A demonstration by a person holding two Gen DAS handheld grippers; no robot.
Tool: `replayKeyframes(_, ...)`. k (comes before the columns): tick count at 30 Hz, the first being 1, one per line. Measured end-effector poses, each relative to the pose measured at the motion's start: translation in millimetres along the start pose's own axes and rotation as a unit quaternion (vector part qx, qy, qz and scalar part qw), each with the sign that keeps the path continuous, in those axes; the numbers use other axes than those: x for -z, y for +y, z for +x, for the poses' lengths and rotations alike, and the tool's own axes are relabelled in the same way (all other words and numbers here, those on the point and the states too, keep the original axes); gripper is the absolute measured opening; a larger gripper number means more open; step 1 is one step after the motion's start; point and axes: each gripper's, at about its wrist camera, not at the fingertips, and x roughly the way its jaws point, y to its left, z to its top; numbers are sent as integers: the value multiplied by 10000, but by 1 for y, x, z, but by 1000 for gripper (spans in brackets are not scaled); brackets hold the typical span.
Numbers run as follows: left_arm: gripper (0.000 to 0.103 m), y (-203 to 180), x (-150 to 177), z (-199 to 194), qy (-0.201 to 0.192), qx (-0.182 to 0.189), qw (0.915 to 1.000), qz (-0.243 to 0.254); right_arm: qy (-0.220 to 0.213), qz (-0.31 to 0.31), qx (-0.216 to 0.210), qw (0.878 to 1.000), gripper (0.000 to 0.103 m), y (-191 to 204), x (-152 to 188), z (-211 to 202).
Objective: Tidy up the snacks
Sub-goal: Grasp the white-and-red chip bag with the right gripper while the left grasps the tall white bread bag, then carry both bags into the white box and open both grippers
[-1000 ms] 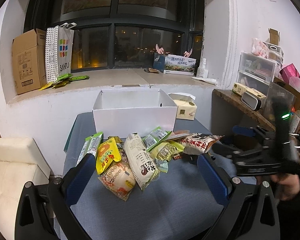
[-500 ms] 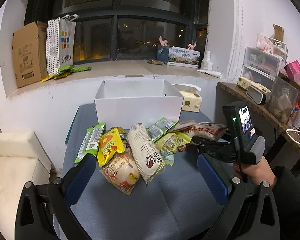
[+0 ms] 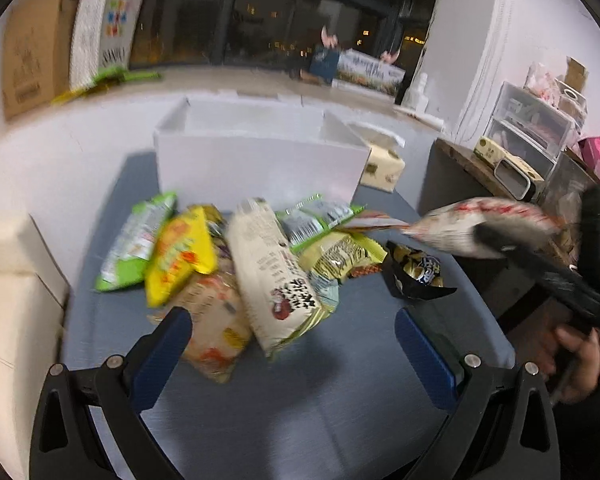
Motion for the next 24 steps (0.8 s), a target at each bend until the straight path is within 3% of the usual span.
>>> replayKeyframes(5,103,4,-12,56,598,-87,9975,-358,-402,128,-199,9989,30,-1,-5,-35)
replayKeyframes(8,103,4,-18,80,841,-467,9949,-315,-390,-23,-178,9991,30,2,-6,-37)
replayKeyframes(13,102,2,-21,104,995,-803,9918,-64,-417,73,-329,9986,29,-2,-4,-41)
replayKeyframes(14,90,0,-21,105,963,-877,9915,34,-437,65,-308,9985,29,-3,-4,-43)
replayKeyframes(15,57,-3,-21,106,911,-1035,9902,200,-463,84,-335,9983,29,-3,-5,-45)
replayKeyframes(17,49,-1,-22,106,929,-964,9909,170,-500,116,-421,9978,29,-3,-5,-49)
replayKeyframes(19,34,7,-22,99,845,-722,9938,9,-518,56,-379,9979,29,-1,-4,-52)
replayKeyframes(21,31,12,-20,88,703,-430,9966,-99,-528,41,-385,9979,29,0,-4,-54)
replayKeyframes(24,31,13,-14,64,425,-315,9985,-116,-542,59,-445,9975,29,2,-4,-55)
